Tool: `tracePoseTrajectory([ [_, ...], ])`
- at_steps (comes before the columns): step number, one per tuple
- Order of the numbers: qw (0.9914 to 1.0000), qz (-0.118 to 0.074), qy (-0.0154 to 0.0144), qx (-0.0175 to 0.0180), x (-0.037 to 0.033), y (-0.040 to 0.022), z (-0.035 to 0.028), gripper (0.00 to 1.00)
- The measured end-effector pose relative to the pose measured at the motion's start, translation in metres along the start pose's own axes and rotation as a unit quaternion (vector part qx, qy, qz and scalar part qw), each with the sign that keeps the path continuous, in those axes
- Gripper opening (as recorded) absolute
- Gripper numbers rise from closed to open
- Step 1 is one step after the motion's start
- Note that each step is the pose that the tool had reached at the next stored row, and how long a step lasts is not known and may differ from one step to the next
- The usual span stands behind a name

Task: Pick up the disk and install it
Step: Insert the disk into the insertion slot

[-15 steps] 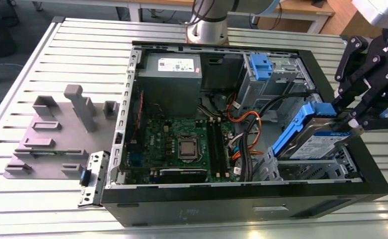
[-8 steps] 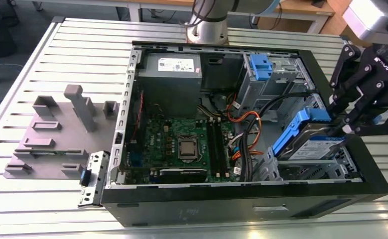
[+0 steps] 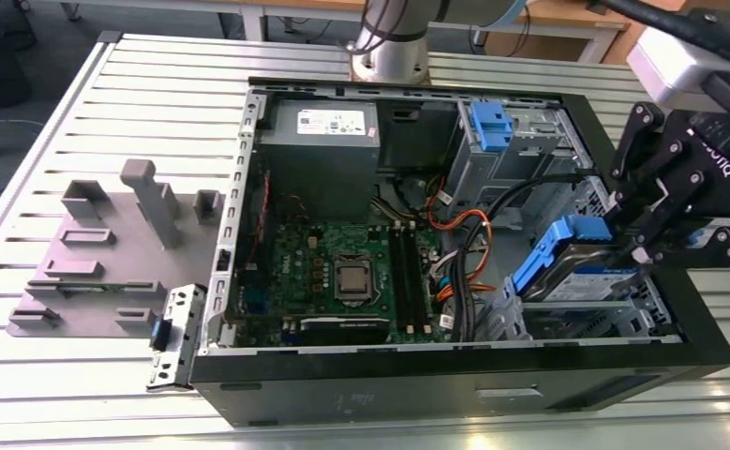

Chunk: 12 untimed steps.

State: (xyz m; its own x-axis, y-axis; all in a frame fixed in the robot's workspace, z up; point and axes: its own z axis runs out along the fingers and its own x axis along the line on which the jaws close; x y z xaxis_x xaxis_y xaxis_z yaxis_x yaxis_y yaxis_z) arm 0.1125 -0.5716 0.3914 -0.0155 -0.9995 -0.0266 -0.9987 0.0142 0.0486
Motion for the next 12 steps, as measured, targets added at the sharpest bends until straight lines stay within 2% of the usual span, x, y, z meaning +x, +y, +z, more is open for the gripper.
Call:
tracePoseTrajectory([
  [12,1.0,-0.001,0.0001,-0.0001,0.0019,-0.0011,0.0218,0.35],
])
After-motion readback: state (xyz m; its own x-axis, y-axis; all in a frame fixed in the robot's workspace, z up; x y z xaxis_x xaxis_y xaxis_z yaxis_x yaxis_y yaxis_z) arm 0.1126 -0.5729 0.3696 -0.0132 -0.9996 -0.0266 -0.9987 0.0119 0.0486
